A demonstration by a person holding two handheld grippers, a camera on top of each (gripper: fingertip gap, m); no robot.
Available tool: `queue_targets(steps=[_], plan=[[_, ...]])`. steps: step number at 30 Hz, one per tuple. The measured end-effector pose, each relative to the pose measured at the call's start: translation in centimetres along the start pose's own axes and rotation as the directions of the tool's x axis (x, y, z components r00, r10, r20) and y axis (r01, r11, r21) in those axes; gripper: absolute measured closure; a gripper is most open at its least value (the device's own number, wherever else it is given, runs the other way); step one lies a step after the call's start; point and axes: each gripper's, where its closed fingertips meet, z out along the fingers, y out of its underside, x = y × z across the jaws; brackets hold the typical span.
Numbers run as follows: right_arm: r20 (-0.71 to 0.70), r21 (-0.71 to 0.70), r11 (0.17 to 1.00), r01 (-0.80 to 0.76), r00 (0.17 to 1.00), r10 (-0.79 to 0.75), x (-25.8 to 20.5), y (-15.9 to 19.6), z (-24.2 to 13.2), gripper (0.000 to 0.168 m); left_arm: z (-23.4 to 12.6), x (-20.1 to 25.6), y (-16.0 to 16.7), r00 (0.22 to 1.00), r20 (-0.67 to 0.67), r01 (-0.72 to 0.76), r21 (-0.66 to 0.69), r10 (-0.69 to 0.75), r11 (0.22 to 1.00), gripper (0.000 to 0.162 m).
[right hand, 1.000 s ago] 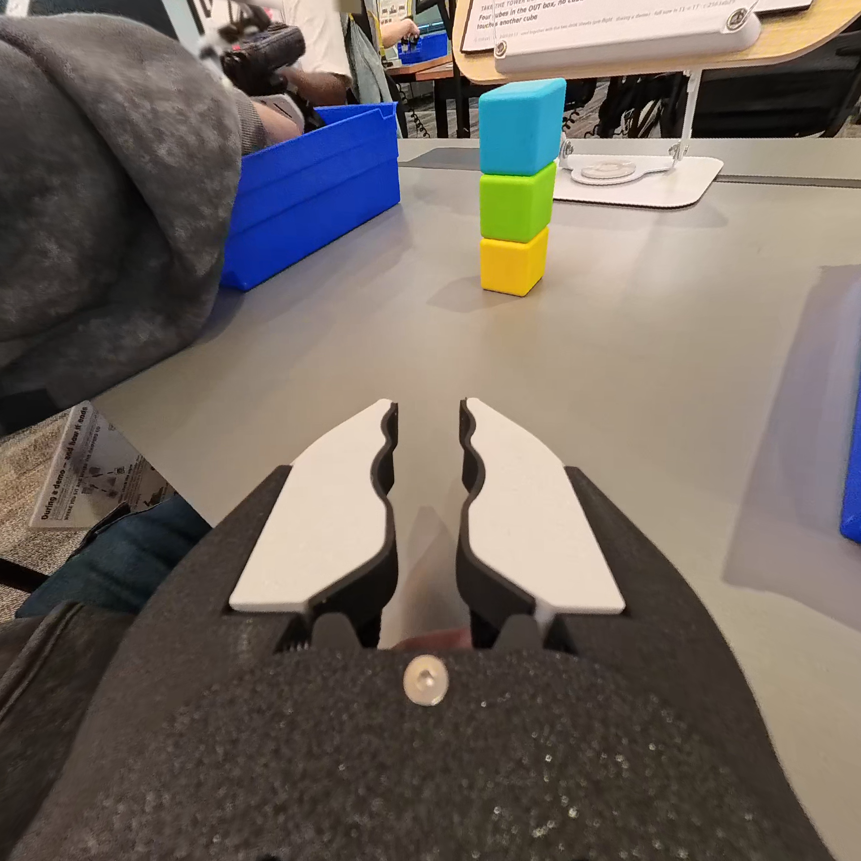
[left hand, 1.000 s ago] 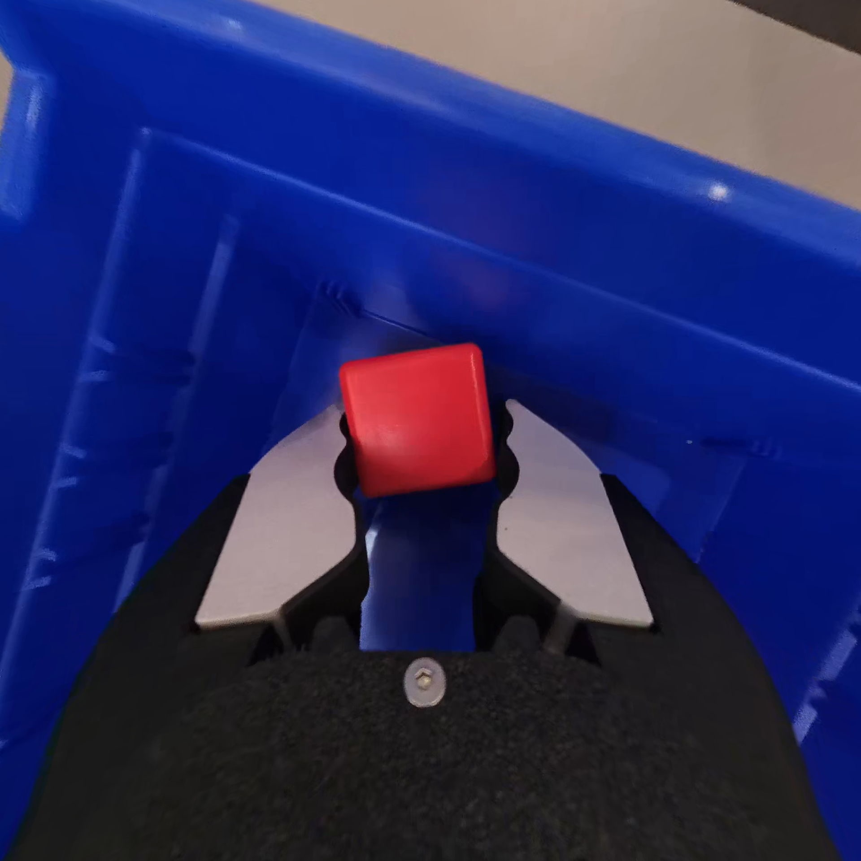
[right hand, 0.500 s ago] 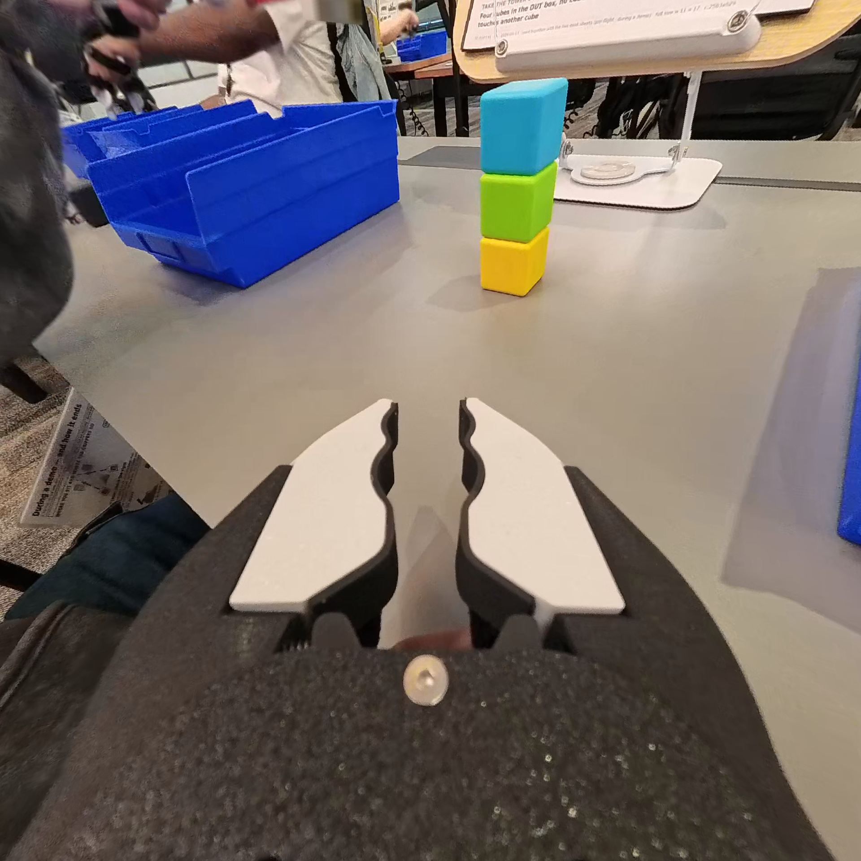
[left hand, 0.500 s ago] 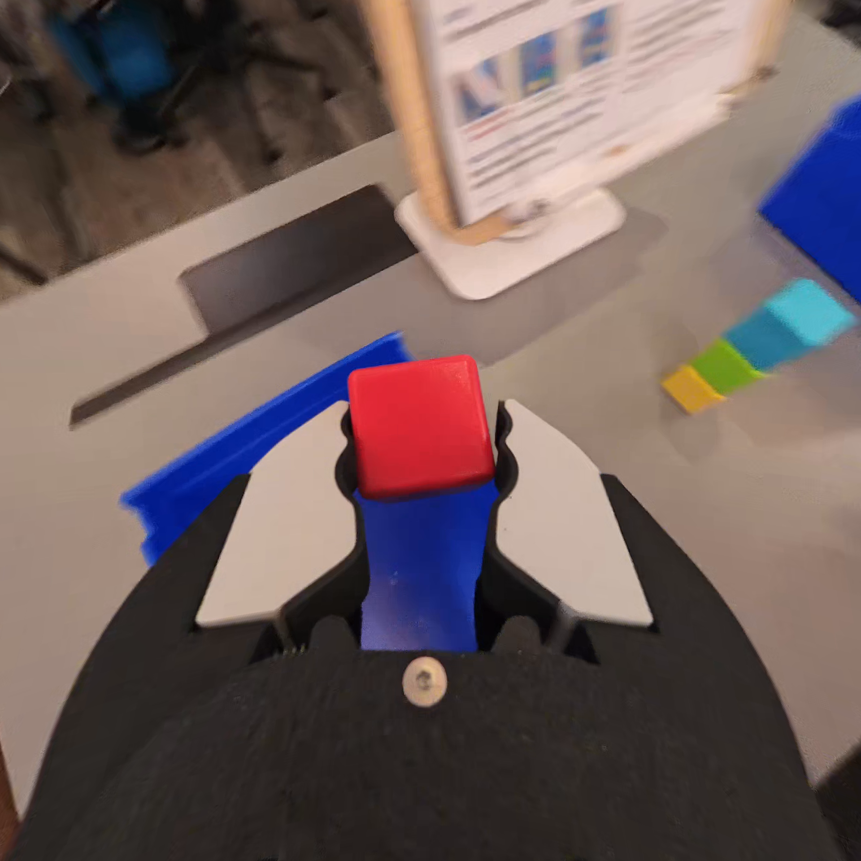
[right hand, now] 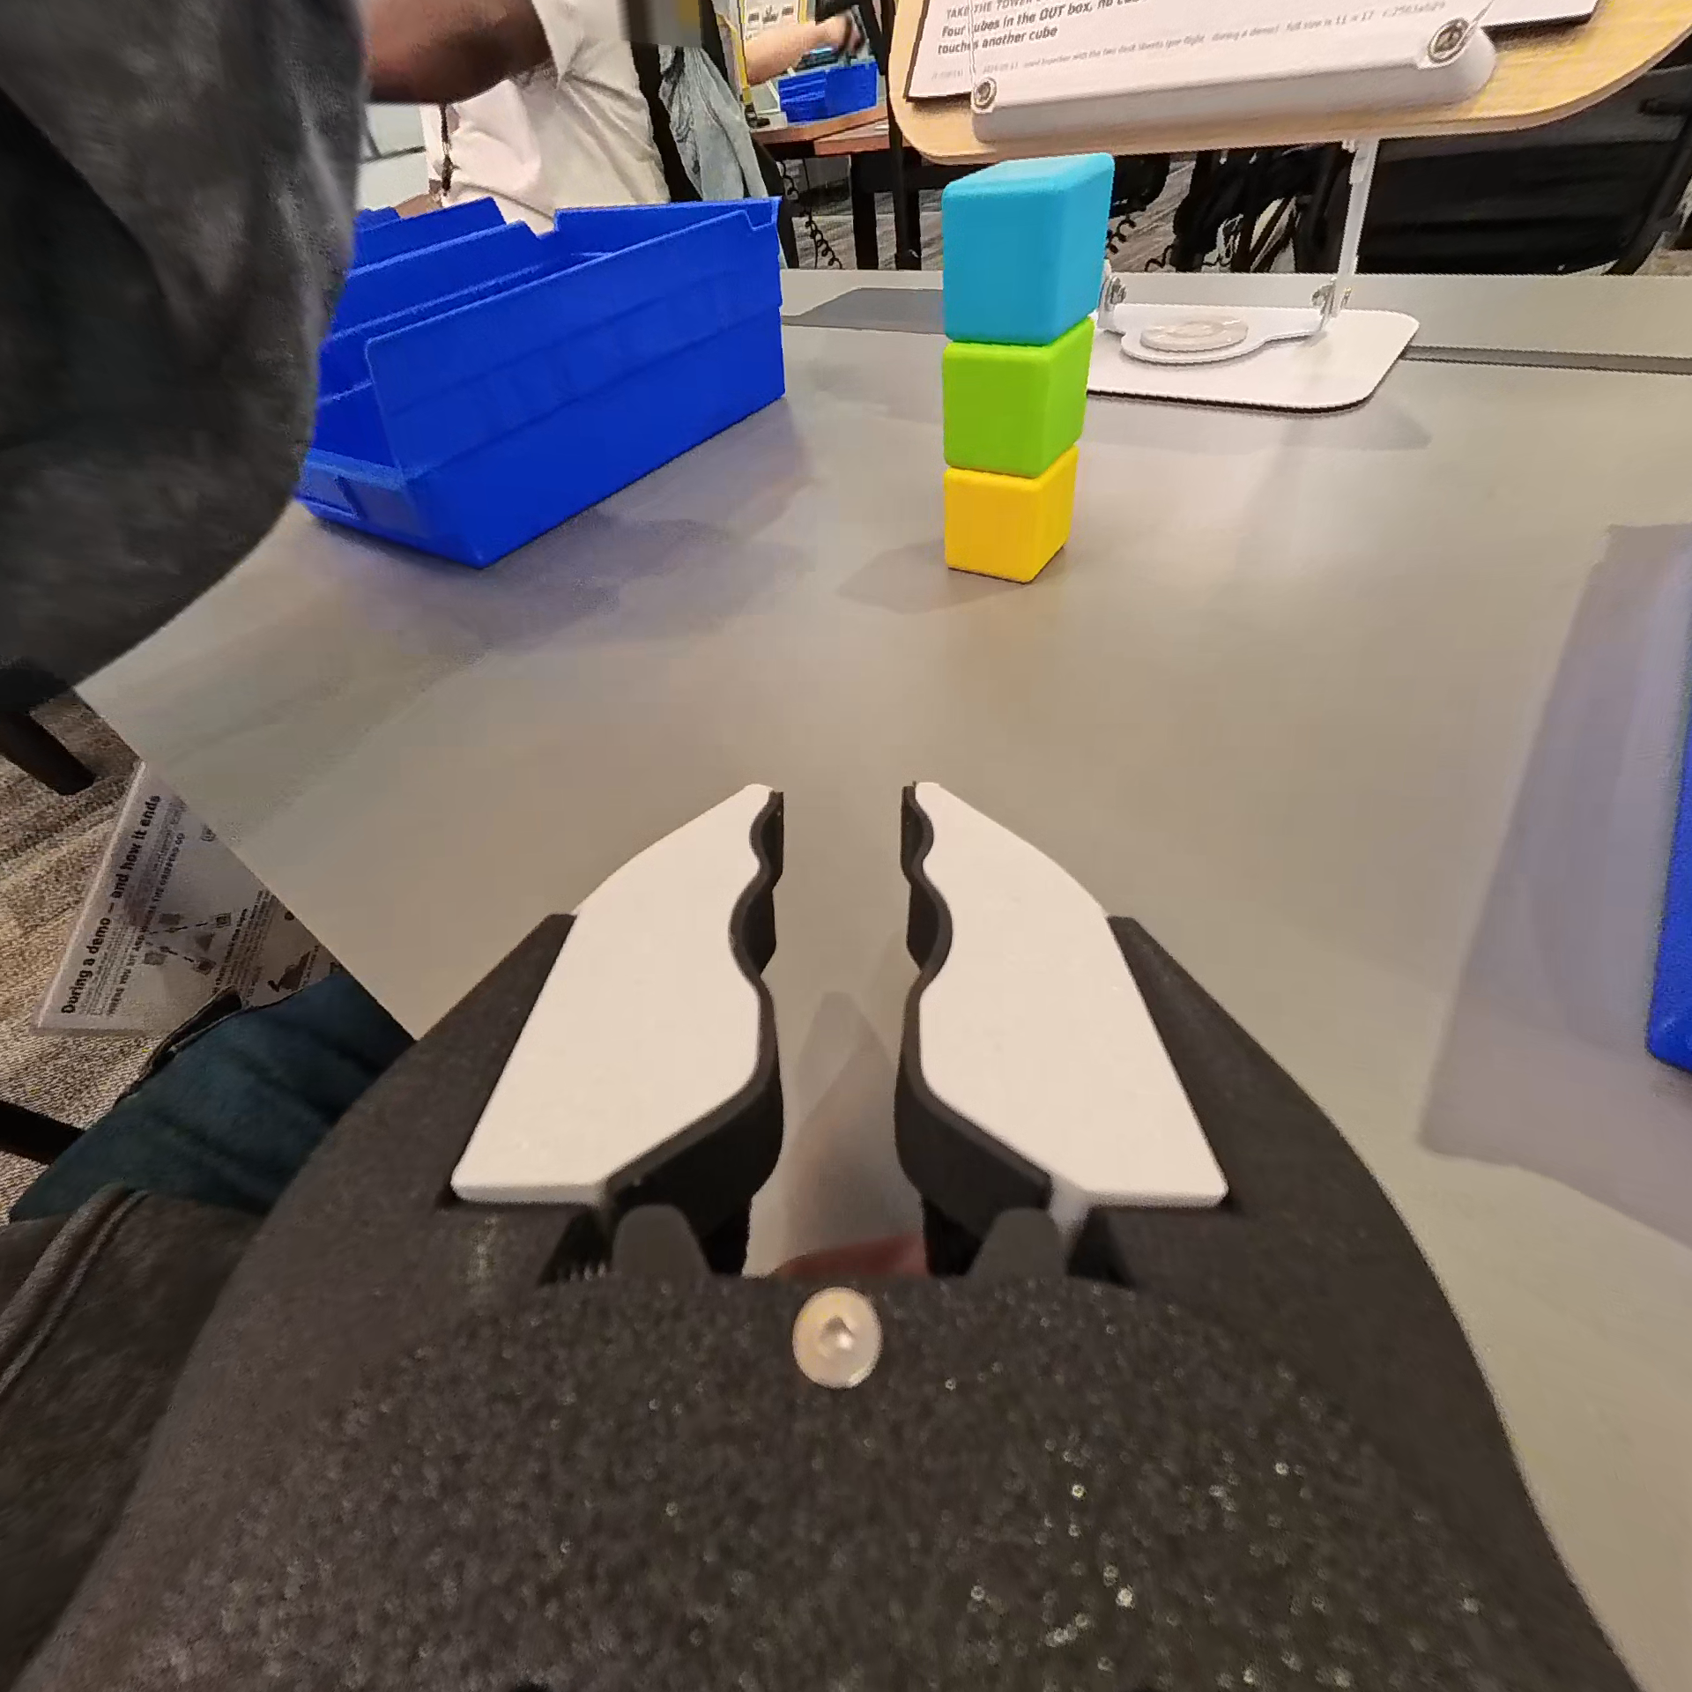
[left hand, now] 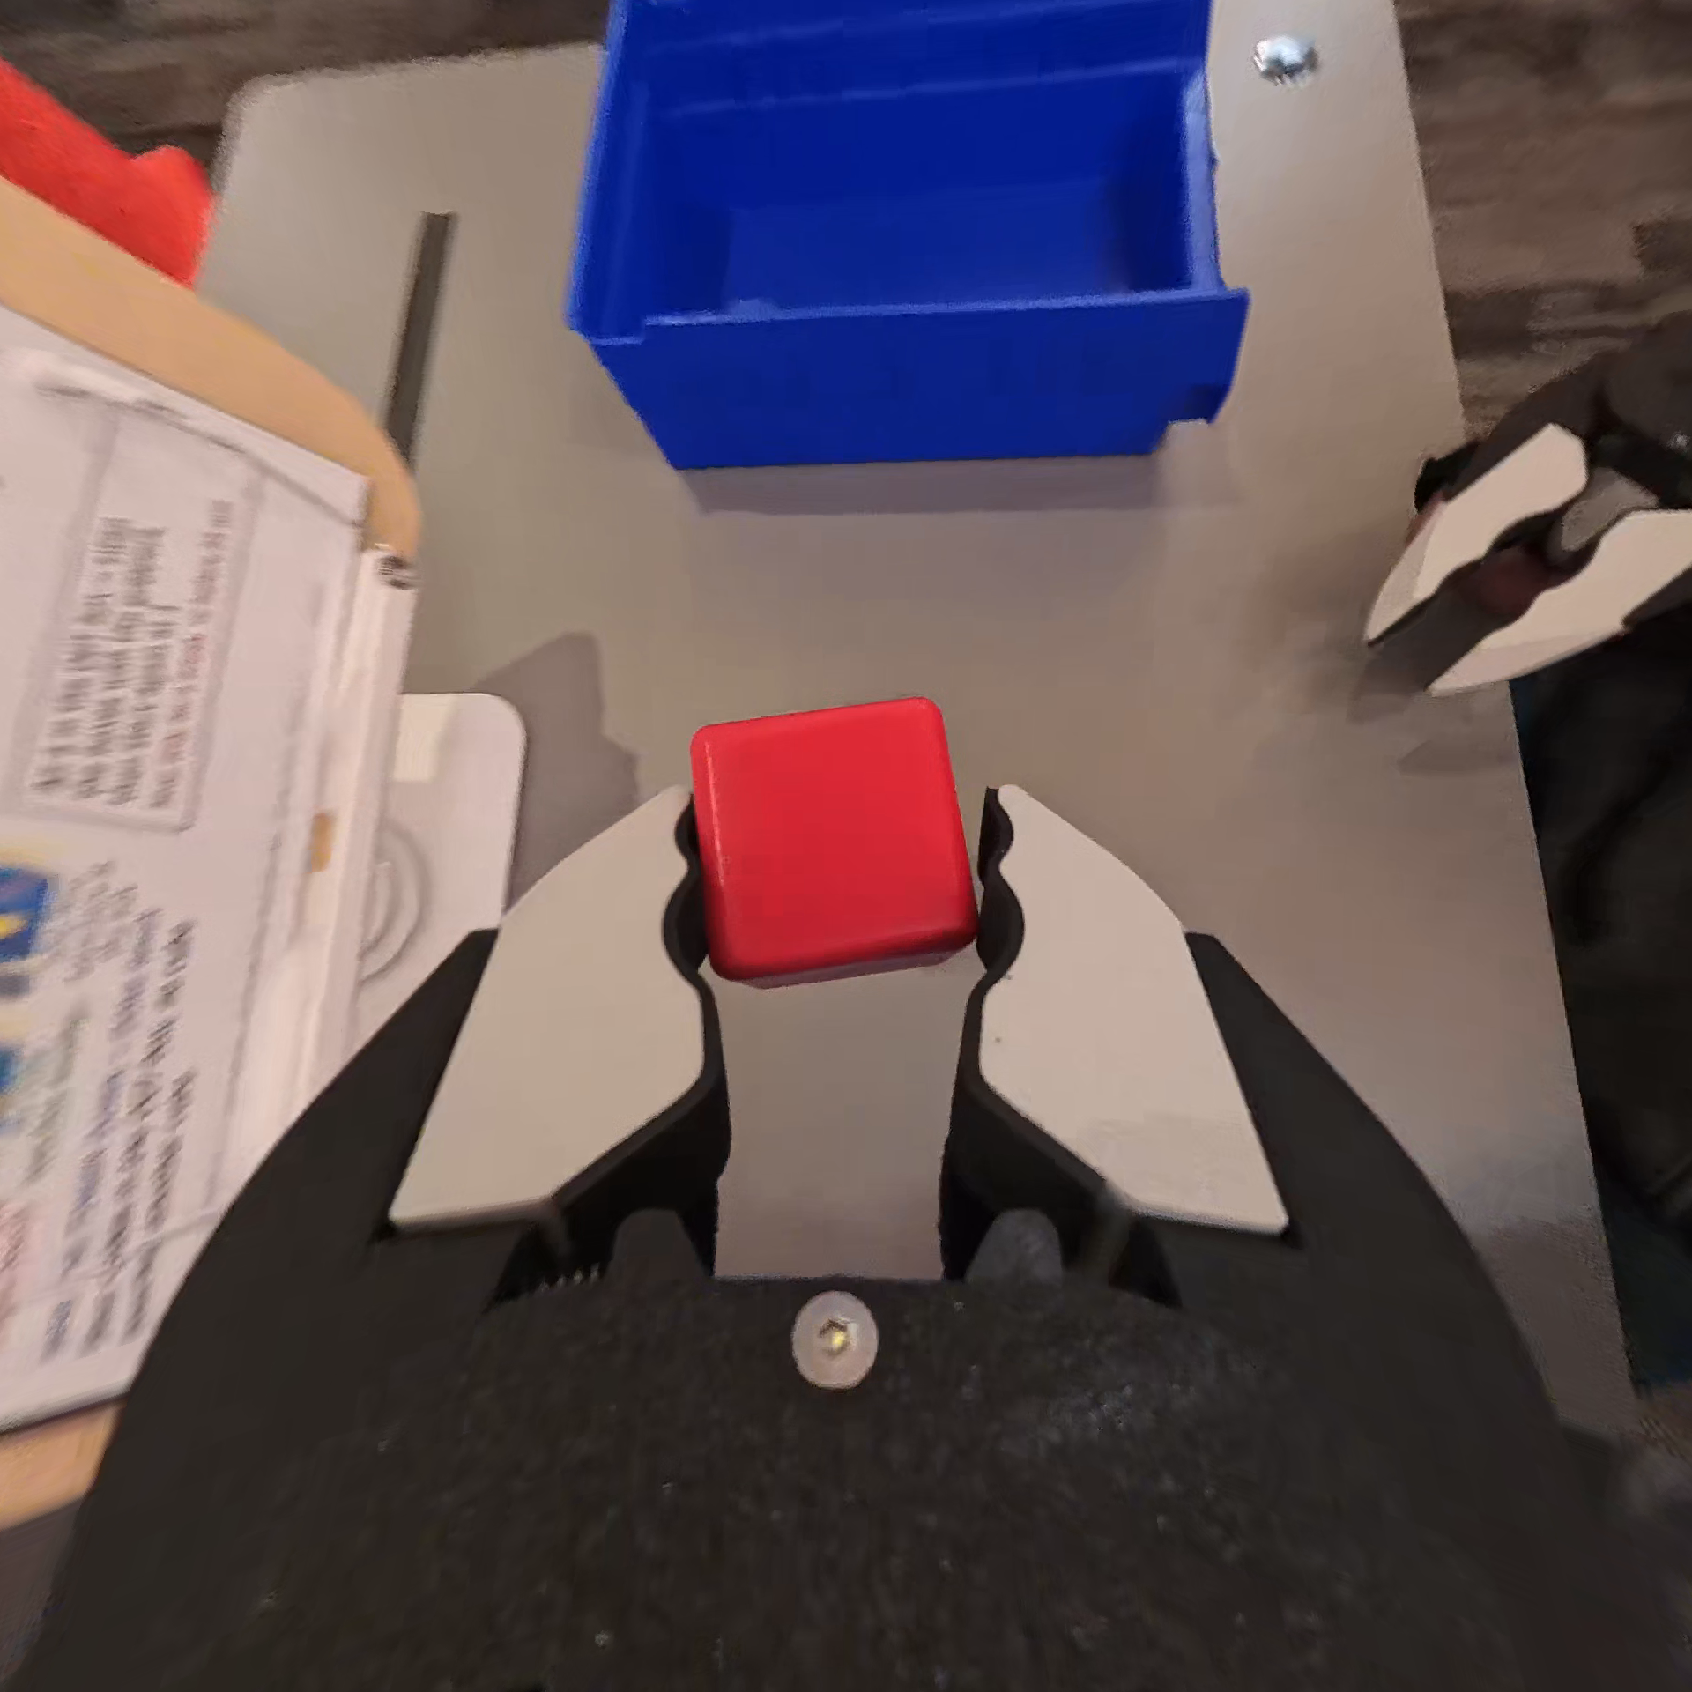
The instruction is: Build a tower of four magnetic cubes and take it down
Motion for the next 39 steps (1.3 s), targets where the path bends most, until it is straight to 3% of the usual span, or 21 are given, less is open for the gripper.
queue_targets(steps=[3,8,15,21,26,29,32,35,37,39], plan=[[0.0,0.002,1.0,0.001,1.0,-0.001,0.0,0.0,0.0,0.144,3.4,-0.3,1.0,0.995,-0.092,0.022,-0.049,-0.026,0.999,0.106],[0.001,0.009,1.0,-0.002,1.0,0.002,0.0,-0.1,-0.1,0.144,5.6,0.3,0.2,0.981,-0.184,0.063,0.007,-0.06,0.998,0.106],[0.002,0.006,1.0,0.002,1.0,-0.002,0.0,0.0,-0.1,0.144,7.4,0.8,2.6,0.988,-0.152,-0.023,-0.118,0.004,0.993,0.106],[0.003,0.005,1.0,0.004,1.0,-0.004,0.0,0.0,-0.1,0.144,7.8,0.9,2.0,0.988,-0.153,0.004,-0.053,-0.012,0.999,0.106],[0.003,0.007,1.0,0.002,1.0,-0.002,0.0,0.0,-0.1,0.144,6.6,1.3,1.1,0.991,-0.128,0.044,-0.016,-0.046,0.999,0.083],[0.001,0.009,1.0,0.0,1.0,0.0,0.0,-0.1,-0.1,0.144,4.1,2.3,0.2,0.997,-0.057,0.056,0.015,-0.055,0.998,0.073],[-0.001,0.012,1.0,-0.005,1.0,0.005,0.1,-0.1,-0.2,0.144,1.0,2.3,-0.2,0.974,0.216,0.055,0.093,-0.074,0.994,0.072],[-0.003,0.013,1.0,-0.004,1.0,0.004,0.1,-0.1,-0.2,0.144,-2.1,3.9,0.6,0.865,0.441,0.117,0.287,-0.24,0.951,0.077],[-0.006,0.013,1.0,0.0,1.0,0.0,0.1,-0.1,-0.2,0.144,-3.3,6.2,2.8,0.763,0.494,0.205,0.427,-0.417,0.881,0.079],[-0.011,0.013,1.0,0.006,1.0,-0.006,0.1,-0.1,-0.2,0.144,-3.1,9.7,5.1,0.709,0.459,0.263,0.532,-0.535,0.805,0.078]])
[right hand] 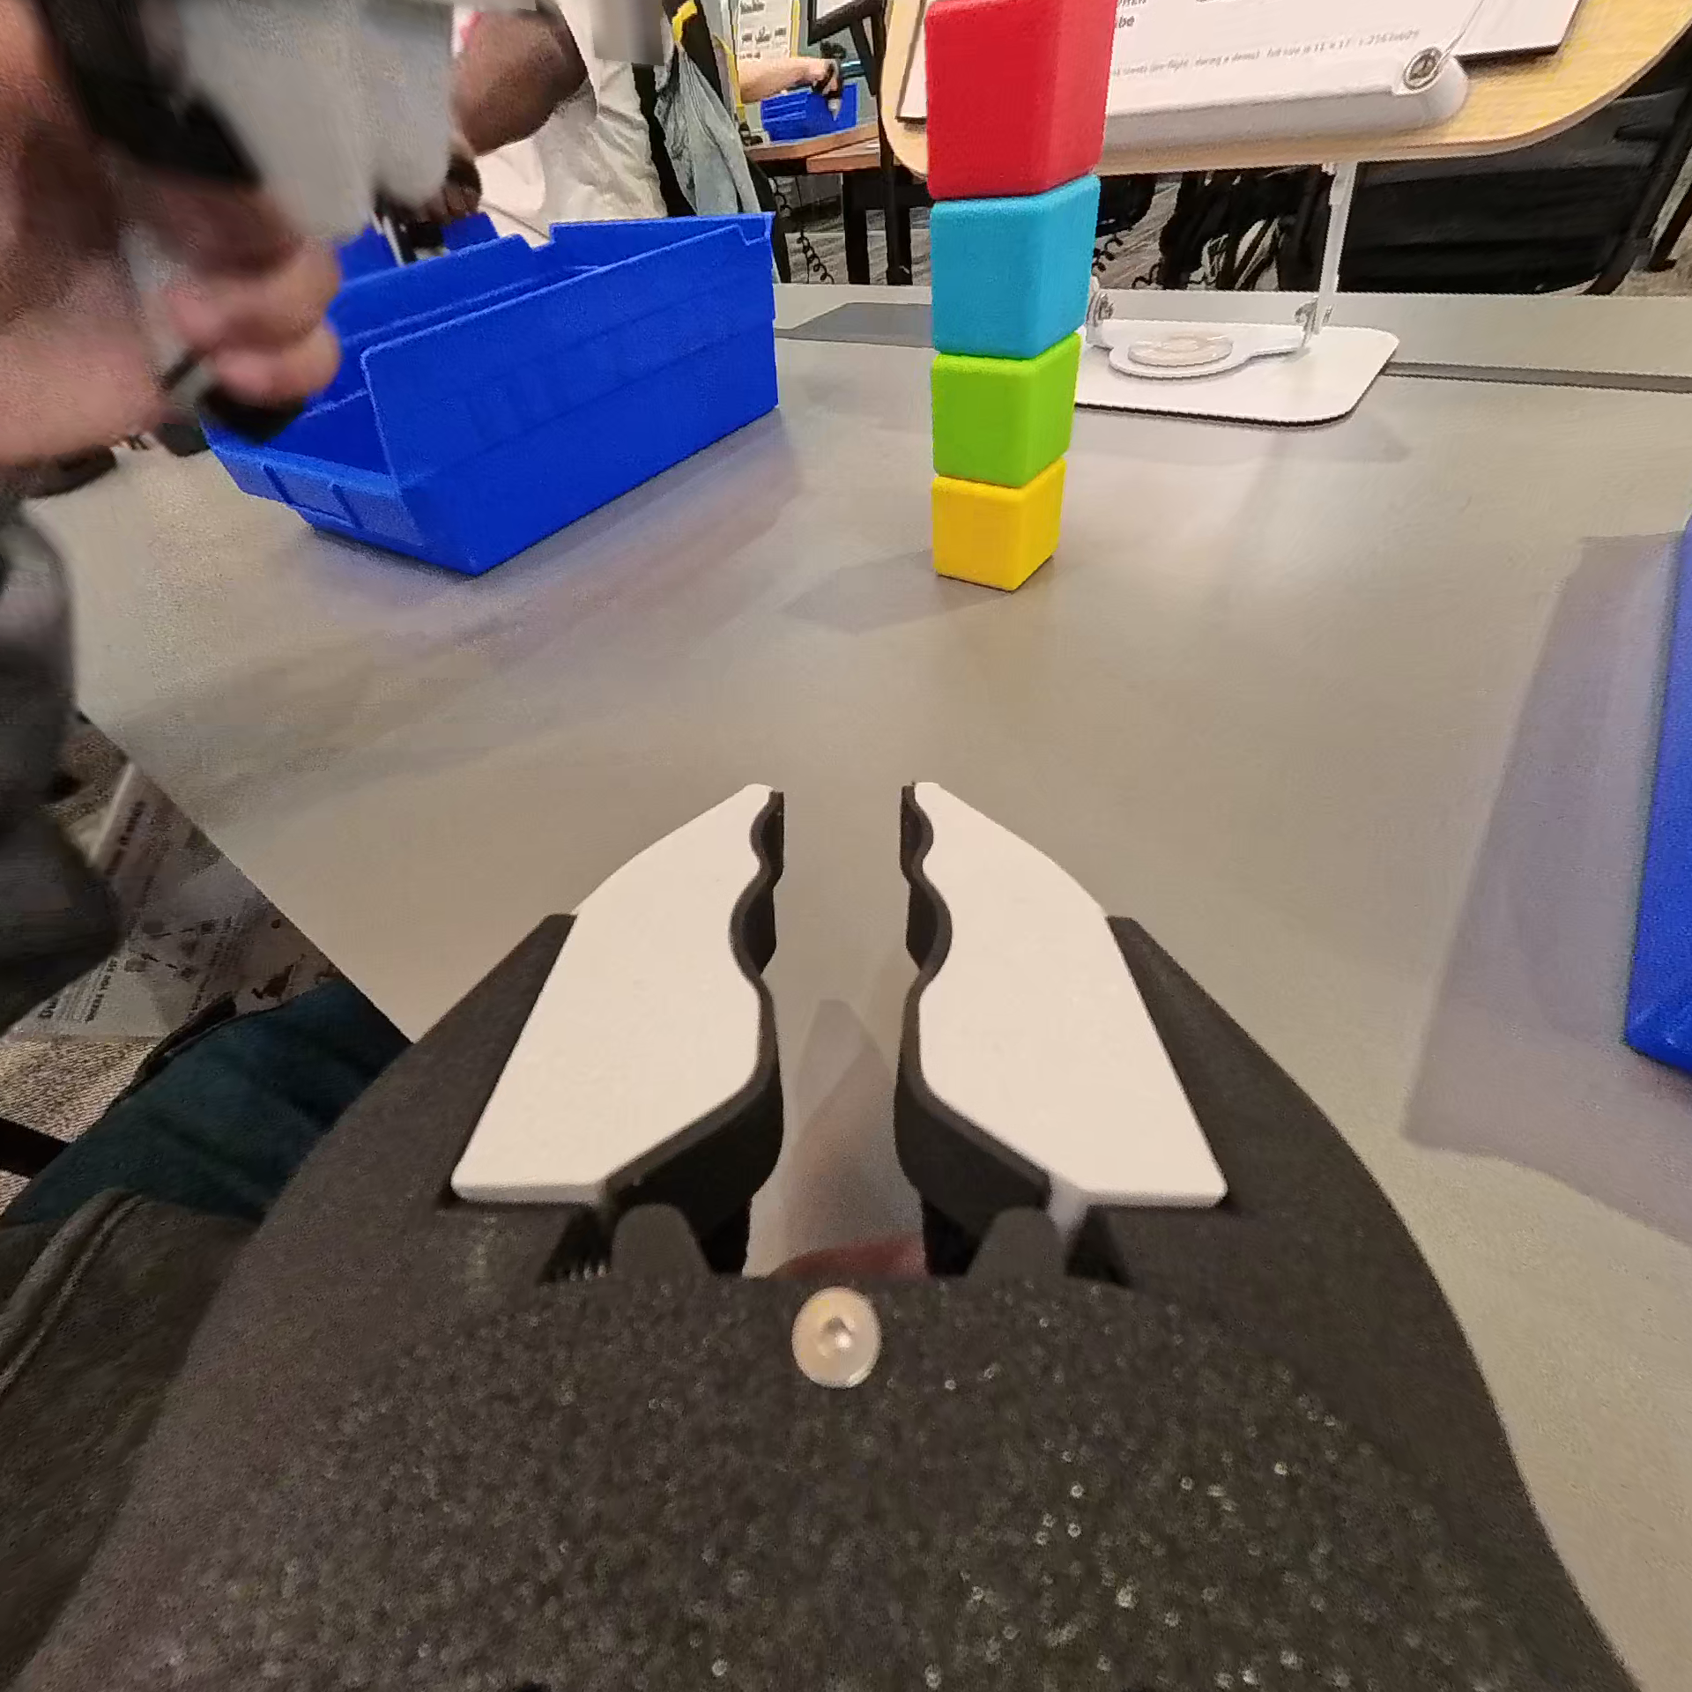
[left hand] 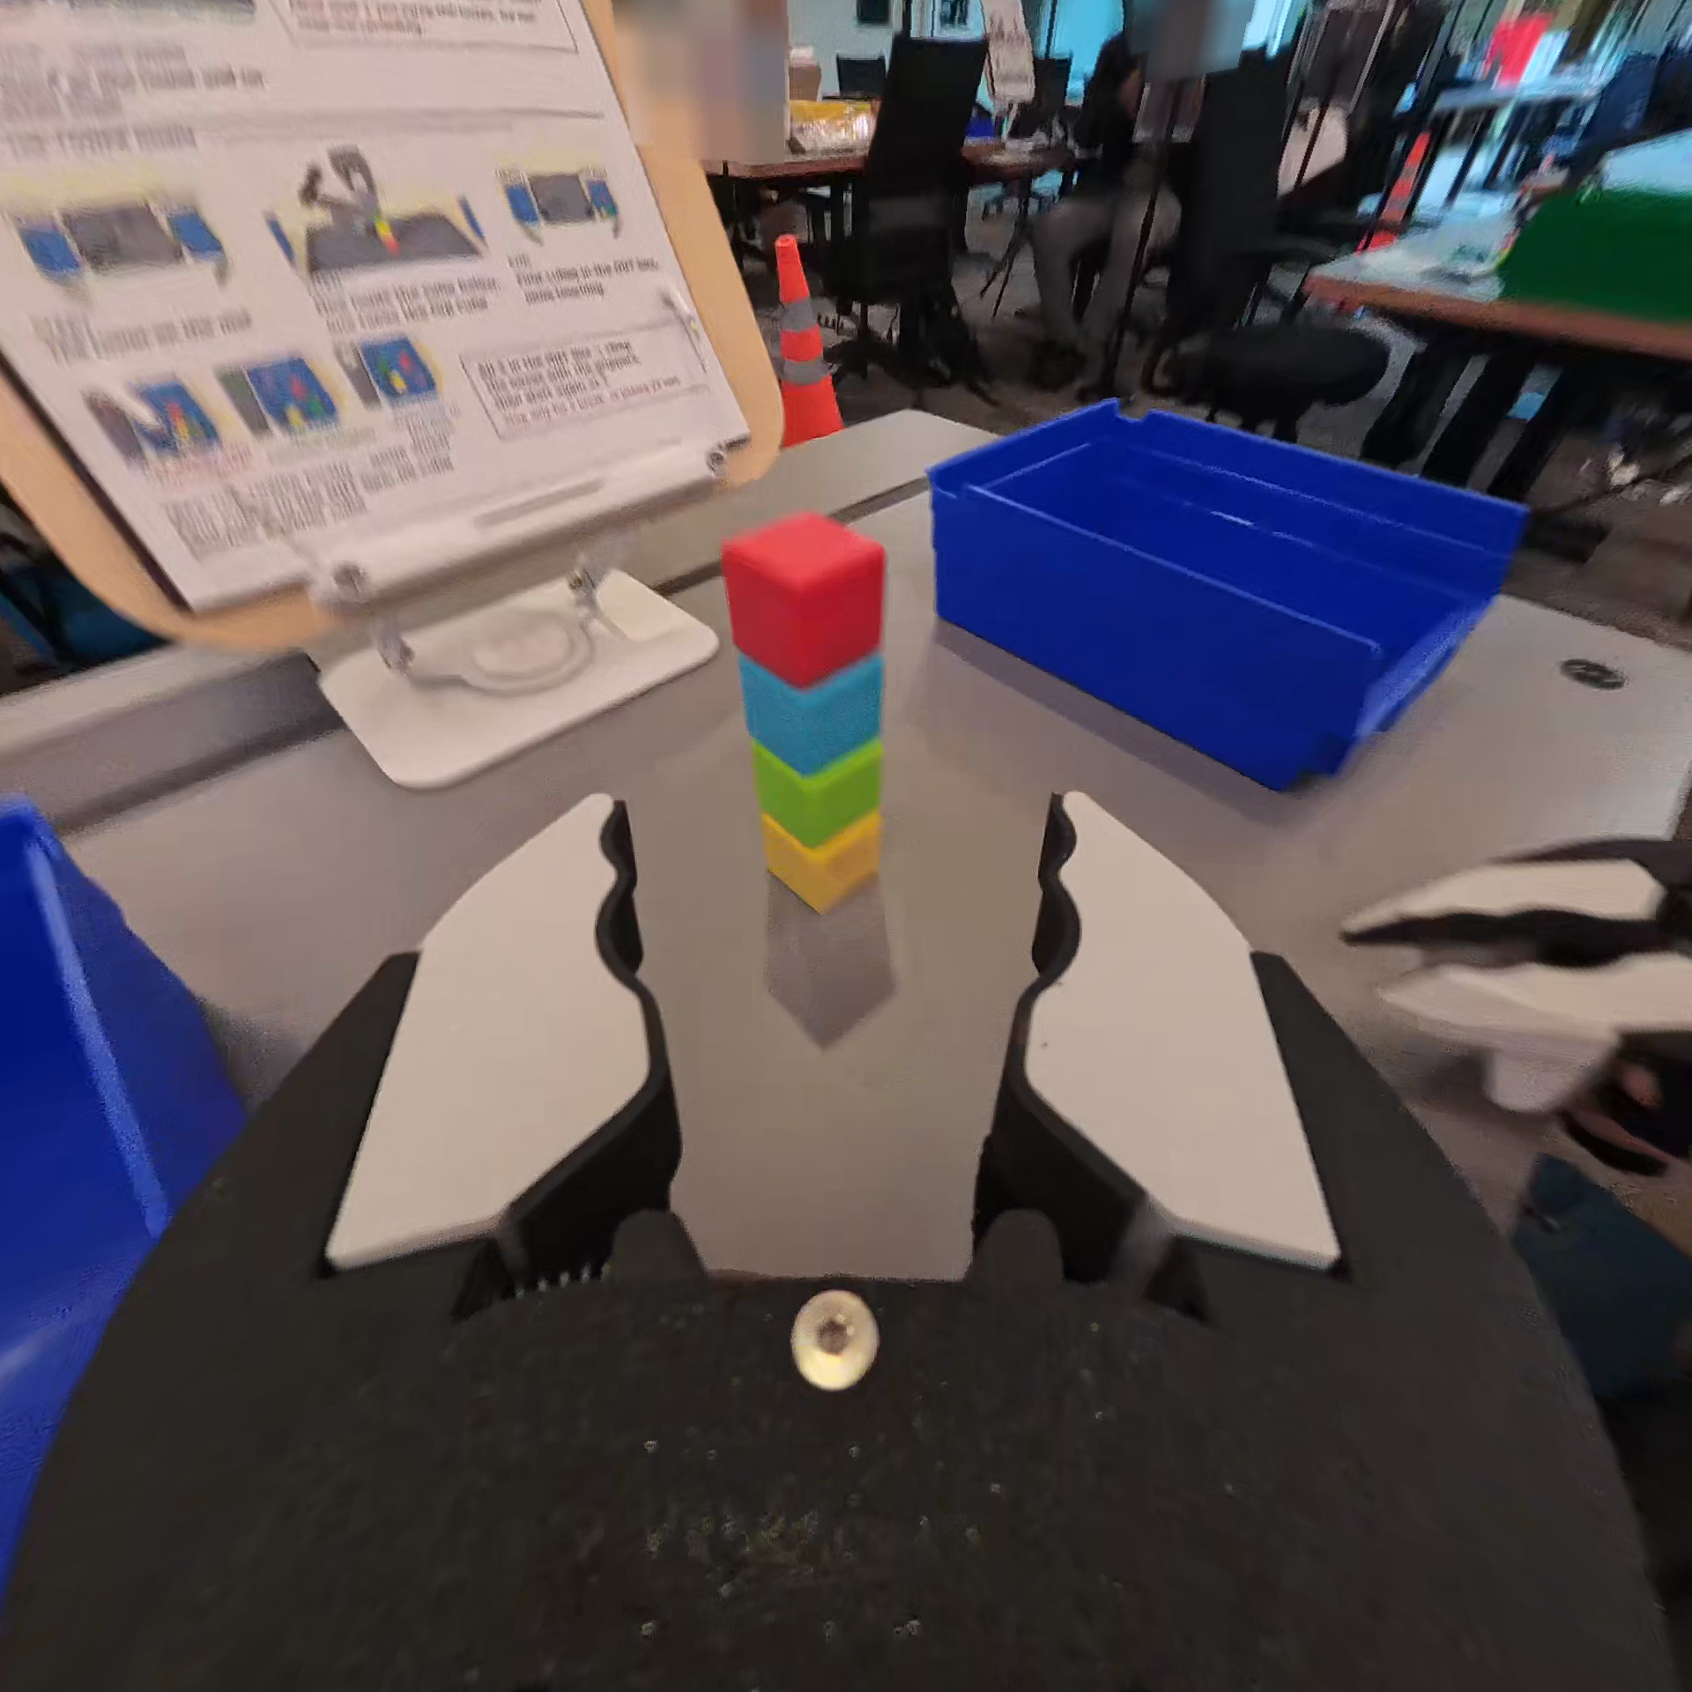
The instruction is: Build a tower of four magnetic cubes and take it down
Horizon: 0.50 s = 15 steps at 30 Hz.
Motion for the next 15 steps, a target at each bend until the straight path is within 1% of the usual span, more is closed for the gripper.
queue_targets(steps=[4,8,9,10,11,13,15], plan=[[-0.025,-0.005,1.0,0.017,1.0,-0.017,0.1,0.0,0.1,0.144,-4.5,2.6,6.5,0.988,0.123,0.091,0.04,-0.096,0.995,0.078],[-0.04,-0.015,0.999,0.04,0.998,-0.041,0.1,0.2,0.2,0.144,-7.9,4.7,11.7,0.951,0.267,0.142,0.071,-0.156,0.987,0.082],[-0.044,-0.014,0.999,0.045,0.998,-0.045,0.1,0.2,0.2,0.144,-8.5,5.3,12.4,0.944,0.272,0.169,0.094,-0.189,0.981,0.085],[-0.048,-0.015,0.999,0.049,0.998,-0.049,0.1,0.2,0.2,0.144,-9.0,5.7,12.4,0.939,0.263,0.198,0.11,-0.22,0.974,0.084],[-0.057,-0.017,0.999,0.052,0.997,-0.053,0.2,0.2,0.2,0.144,-9.5,6.0,11.9,0.939,0.252,0.21,0.124,-0.235,0.97,0.084],[-0.067,-0.019,0.998,0.06,0.996,-0.061,0.2,0.2,0.3,0.144,-10.1,5.4,11.1,0.936,0.273,0.187,0.154,-0.223,0.97,0.086],[-0.085,-0.023,0.998,0.06,0.995,-0.062,0.4,0.2,0.3,0.144,-9.9,5.1,12.1,0.939,0.279,0.175,0.105,-0.198,0.979,0.086]])
